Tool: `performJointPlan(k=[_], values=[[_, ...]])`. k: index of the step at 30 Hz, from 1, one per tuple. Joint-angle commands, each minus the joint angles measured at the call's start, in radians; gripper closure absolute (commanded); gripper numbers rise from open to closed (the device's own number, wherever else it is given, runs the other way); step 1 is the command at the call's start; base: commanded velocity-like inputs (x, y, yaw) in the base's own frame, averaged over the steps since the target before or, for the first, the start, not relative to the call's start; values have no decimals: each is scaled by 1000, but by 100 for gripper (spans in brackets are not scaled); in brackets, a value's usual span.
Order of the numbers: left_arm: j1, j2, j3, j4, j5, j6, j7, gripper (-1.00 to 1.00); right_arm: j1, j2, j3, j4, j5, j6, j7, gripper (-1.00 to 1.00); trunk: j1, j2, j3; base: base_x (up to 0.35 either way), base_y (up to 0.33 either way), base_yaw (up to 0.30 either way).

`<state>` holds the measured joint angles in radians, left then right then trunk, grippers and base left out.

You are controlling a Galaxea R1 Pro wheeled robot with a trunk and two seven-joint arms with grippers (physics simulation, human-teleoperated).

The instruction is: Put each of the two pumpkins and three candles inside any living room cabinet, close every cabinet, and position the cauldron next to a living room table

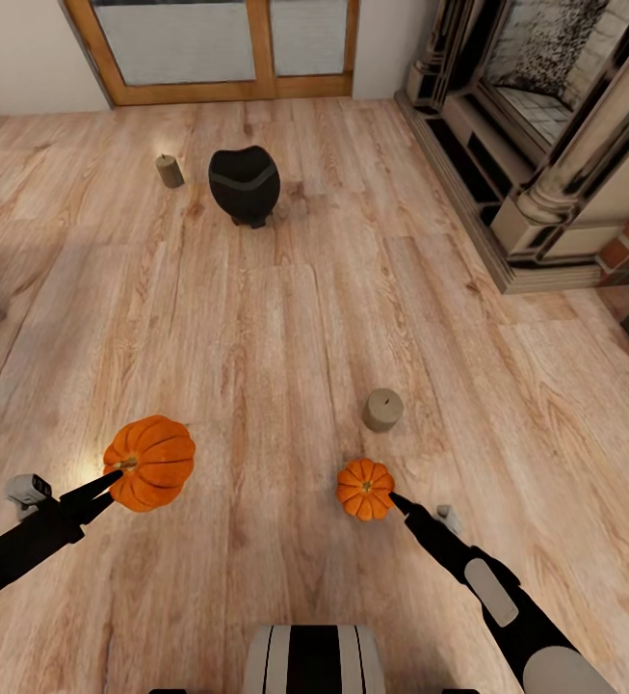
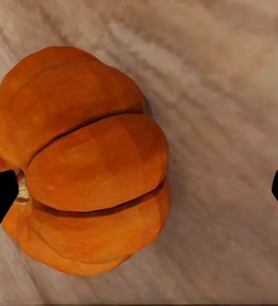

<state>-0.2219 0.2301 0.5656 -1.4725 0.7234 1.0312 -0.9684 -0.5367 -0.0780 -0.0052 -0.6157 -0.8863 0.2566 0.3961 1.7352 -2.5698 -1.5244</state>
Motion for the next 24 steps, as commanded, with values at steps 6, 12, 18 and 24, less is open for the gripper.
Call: performJointPlan(k=[6, 12, 18, 24], values=[[0, 0, 3, 0, -2, 3, -4, 100, 0, 0, 1, 3, -10, 7, 1, -100, 0, 0, -1, 0, 0, 0], [0, 0, 0, 0, -2, 3, -4, 100, 0, 1, 2, 3, -9, 6, 1, -100, 0, 0, -1, 0, 0, 0], [0, 0, 4, 0, -2, 3, -4, 100, 0, 2, 4, 3, -8, 5, 1, -100, 0, 0, -1, 0, 0, 0], [0, 0, 3, 0, -2, 3, -4, 100, 0, 3, 5, 4, -8, 4, 1, -100, 0, 0, -1, 13, 66, 0]])
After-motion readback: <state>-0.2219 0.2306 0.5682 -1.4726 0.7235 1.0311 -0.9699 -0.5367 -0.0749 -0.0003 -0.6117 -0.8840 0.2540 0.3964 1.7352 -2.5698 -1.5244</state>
